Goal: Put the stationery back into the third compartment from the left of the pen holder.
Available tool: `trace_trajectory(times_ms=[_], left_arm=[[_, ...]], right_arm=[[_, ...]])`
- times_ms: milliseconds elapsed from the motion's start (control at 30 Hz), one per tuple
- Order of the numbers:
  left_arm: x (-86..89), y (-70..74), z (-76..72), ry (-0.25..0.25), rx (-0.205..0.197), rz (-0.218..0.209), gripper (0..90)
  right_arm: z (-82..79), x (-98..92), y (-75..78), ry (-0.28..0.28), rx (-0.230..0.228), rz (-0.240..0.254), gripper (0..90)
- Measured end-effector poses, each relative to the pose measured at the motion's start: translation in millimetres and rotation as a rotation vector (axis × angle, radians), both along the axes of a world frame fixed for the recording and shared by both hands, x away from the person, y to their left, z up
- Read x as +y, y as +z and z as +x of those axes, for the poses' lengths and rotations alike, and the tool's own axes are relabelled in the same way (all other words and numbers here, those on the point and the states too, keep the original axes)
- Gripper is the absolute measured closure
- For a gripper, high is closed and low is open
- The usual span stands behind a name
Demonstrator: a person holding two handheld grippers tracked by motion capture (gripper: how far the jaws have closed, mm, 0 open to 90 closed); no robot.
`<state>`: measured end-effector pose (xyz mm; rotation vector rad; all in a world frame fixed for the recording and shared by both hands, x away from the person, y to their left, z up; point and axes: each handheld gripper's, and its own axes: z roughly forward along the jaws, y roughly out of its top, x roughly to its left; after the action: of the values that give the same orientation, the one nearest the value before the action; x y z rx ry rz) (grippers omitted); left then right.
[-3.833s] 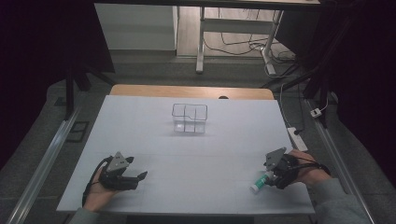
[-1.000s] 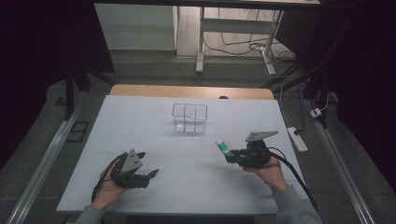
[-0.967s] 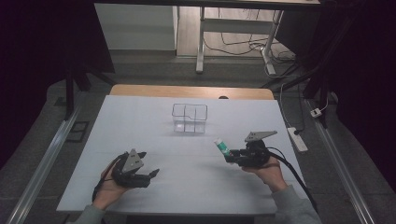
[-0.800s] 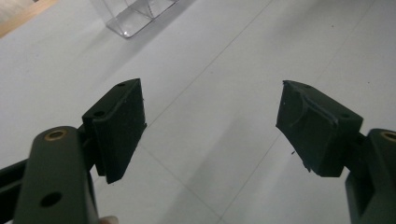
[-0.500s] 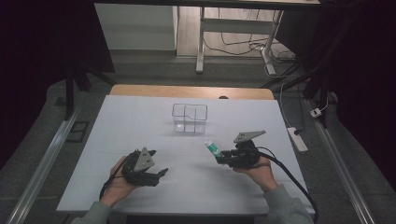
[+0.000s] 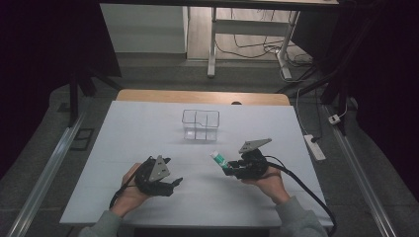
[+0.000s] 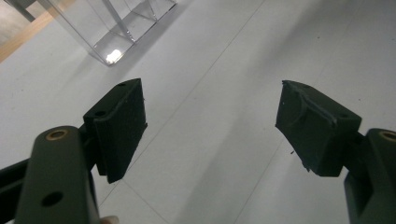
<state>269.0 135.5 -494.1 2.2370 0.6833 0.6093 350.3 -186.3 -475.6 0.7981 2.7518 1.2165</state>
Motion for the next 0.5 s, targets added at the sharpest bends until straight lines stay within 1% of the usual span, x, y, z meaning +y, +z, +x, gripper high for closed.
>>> trace_trajectory(times_ms=[33,167,267,300,433,500], left_arm=[[-1.5,0.2,0.0,-0.003,-0.001,0.003,24.2],[-6.7,1.7,0.6,-0.024,-0.003,0.016,24.3],[-10.5,3.0,1.4,-0.037,-0.003,0.022,24.4],[-11.8,3.5,1.6,-0.044,-0.001,0.023,24.5],[-15.9,6.5,2.3,-0.072,0.0,0.031,24.7],[-18.0,7.9,2.9,-0.085,0.002,0.038,24.7]], right_arm=[[-0.6,1.6,0.2,0.0,0.006,-0.001,64.8],[-1.4,6.0,0.7,0.017,-0.006,-0.019,64.8],[-1.5,8.4,-0.1,0.023,0.0,-0.027,64.8],[-1.4,9.2,-0.9,0.028,-0.006,-0.032,64.8],[-2.7,14.1,-3.9,0.049,-0.009,-0.063,64.8],[-3.3,17.1,-4.9,0.069,-0.02,-0.09,64.8]])
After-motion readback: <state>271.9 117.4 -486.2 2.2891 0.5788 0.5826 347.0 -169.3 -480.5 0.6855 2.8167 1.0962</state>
